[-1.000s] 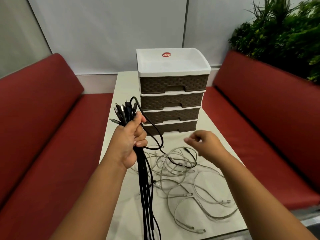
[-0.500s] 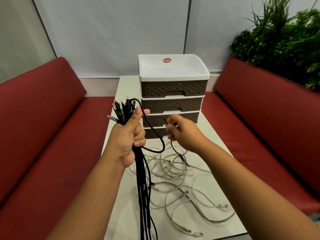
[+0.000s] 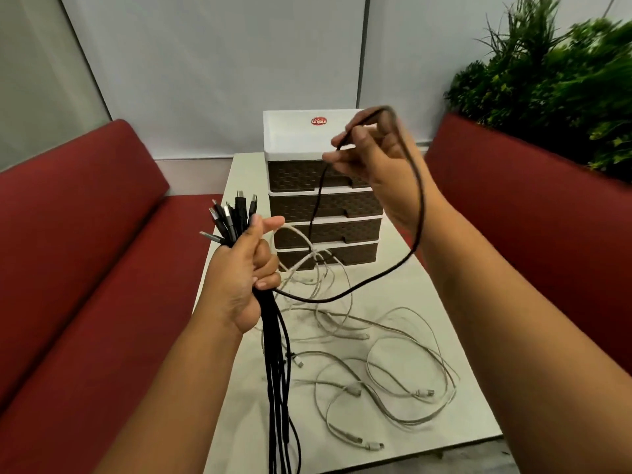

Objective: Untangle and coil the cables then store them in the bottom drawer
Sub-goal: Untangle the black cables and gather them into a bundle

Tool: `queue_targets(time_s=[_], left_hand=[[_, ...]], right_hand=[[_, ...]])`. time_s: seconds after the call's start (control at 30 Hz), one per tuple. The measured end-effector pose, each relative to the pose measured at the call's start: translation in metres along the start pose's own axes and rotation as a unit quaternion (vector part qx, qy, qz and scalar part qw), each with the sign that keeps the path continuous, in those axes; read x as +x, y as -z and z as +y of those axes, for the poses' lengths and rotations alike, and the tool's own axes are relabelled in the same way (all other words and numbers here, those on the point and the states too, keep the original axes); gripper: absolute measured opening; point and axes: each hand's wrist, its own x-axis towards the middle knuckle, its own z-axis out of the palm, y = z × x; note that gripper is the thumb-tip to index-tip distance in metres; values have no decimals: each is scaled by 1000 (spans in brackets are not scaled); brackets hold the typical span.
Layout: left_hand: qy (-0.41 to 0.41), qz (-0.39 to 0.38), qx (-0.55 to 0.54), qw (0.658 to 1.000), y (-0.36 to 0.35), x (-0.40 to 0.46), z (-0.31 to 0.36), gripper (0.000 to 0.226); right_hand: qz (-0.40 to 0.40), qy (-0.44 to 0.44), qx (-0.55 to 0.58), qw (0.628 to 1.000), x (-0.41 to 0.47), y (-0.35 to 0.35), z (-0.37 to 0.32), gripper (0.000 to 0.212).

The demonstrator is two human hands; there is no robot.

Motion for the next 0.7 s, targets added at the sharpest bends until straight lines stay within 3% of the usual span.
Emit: queue_targets(time_s=[0.07, 0.23, 0.37, 0.53, 0.7], left_hand=[[1, 0, -1, 1000, -4, -5, -1, 34], [-3, 9, 4, 1000, -13, -23, -6, 33], [-5, 21, 7, 1000, -20, -40, -13, 32], [-8, 43, 16, 999, -25, -72, -23, 32], [-18, 52, 28, 998, -28, -108, -29, 30]], right_hand=[[2, 4, -46, 999, -3, 3, -5, 7], [44, 79, 68, 994, -24, 6, -20, 9], [-2, 74, 90, 993, -45, 14, -39, 10], [-82, -115, 109, 984, -109, 44, -10, 14], [-8, -346, 64, 936, -197, 85, 25, 28]])
